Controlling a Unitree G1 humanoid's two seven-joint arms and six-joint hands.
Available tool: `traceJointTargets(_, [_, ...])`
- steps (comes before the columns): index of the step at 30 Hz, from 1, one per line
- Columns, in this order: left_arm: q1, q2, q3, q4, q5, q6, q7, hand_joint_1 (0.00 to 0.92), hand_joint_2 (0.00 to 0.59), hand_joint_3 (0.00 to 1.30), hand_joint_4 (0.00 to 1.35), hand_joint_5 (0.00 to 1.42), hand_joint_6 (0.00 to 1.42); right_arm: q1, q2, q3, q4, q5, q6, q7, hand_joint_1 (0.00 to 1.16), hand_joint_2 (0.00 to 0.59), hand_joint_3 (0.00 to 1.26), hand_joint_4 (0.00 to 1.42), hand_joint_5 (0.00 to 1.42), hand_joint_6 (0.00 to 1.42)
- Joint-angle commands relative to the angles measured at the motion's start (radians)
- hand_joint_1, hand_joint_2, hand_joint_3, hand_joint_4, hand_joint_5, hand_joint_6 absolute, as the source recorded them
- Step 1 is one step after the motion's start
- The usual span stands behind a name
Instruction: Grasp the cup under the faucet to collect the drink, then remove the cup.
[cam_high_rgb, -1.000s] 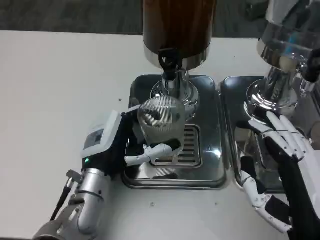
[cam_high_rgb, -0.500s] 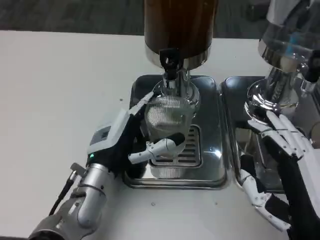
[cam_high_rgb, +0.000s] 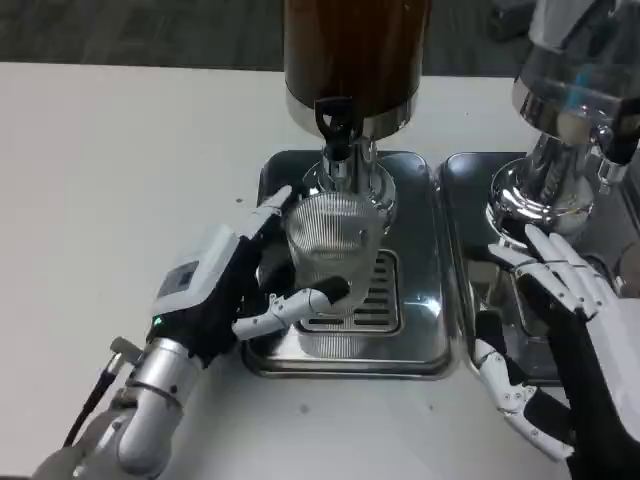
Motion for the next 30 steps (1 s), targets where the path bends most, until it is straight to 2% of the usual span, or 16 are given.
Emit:
traceJointTargets(1, [0.073,0.041,0.015,-0.055,-0.005,-0.037,-0.006,0.085,0.047,0.07,0.00,0.19,0.29,-0.005,0.008,0.004,0.010,0.003,-0.011,-0.010,0.44,0.562,0.31,0.11,0.10,0.15])
traceJointTargets(4, [0.125,0.086,0.057,-0.121,-0.028,-0.082,0.007,0.082,0.048,0.07,0.00,0.19,0.29,-0.010,0.014,0.010,0.016,0.001,-0.010,-0.013,0.45,0.557,0.31,0.12,0.10,0.15])
traceJointTargets(14, [0.260,0.180,0.209,-0.264,-0.138,-0.133,-0.043,0.072,0.053,0.08,0.00,0.18,0.27,-0.022,0.029,0.017,0.031,-0.002,-0.014,-0.018,0.45,0.546,0.31,0.12,0.10,0.15])
traceJointTargets(19, [0.343,0.232,0.307,-0.391,-0.229,-0.182,-0.106,0.041,0.071,0.14,0.08,0.24,0.37,-0.034,0.037,0.024,0.040,-0.005,-0.012,-0.020,0.45,0.547,0.31,0.12,0.11,0.15])
traceJointTargets(21, [0.360,0.248,0.344,-0.423,-0.293,-0.207,-0.155,0.003,0.084,0.20,0.16,0.30,0.43,-0.045,0.047,0.037,0.045,-0.015,-0.004,-0.021,0.44,0.553,0.31,0.12,0.11,0.16])
traceJointTargets(25, [0.357,0.281,0.418,-0.471,-0.494,-0.248,-0.307,0.000,0.096,0.28,0.25,0.36,0.48,-0.070,0.069,0.059,0.053,-0.035,0.011,-0.025,0.44,0.554,0.31,0.12,0.11,0.16])
traceJointTargets(27, [0.329,0.298,0.444,-0.501,-0.645,-0.226,-0.430,0.000,0.101,0.31,0.29,0.38,0.50,-0.078,0.079,0.062,0.058,-0.035,0.014,-0.028,0.44,0.561,0.31,0.13,0.13,0.17])
traceJointTargets(30, [0.290,0.307,0.479,-0.524,-0.814,-0.170,-0.602,0.000,0.101,0.35,0.38,0.46,0.53,-0.085,0.091,0.068,0.065,-0.033,0.015,-0.035,0.44,0.561,0.31,0.14,0.16,0.19])
